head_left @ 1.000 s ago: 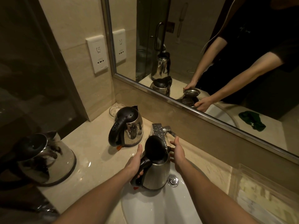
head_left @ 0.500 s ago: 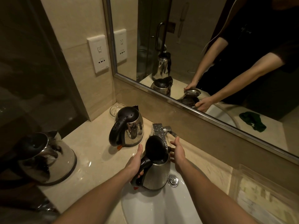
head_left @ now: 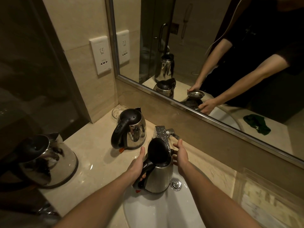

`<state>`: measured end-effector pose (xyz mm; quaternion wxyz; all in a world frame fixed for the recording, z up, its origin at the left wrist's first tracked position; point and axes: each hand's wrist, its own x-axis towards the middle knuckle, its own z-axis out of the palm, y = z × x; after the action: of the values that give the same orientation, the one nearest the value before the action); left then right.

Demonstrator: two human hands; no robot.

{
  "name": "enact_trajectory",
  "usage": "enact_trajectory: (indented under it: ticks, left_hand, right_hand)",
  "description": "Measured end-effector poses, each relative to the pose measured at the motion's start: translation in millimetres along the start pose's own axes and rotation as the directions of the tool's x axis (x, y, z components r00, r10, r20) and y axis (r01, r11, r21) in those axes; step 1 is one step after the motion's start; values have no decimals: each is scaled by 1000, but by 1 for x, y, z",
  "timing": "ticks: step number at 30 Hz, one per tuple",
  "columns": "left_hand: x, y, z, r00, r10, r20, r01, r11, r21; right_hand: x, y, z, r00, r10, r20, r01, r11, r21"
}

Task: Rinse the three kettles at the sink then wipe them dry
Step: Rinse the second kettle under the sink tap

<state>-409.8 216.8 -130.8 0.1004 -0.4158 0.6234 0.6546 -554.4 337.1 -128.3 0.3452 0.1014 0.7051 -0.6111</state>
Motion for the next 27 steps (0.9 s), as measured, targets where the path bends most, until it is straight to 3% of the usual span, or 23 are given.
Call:
enact_trajectory:
  ticks: [27]
  left_hand:
    - [7,-1,0,1000,-24,0,24,1000,4]
  right_hand:
    - [-4,-6,0,1000,5,2,-5,1000,24]
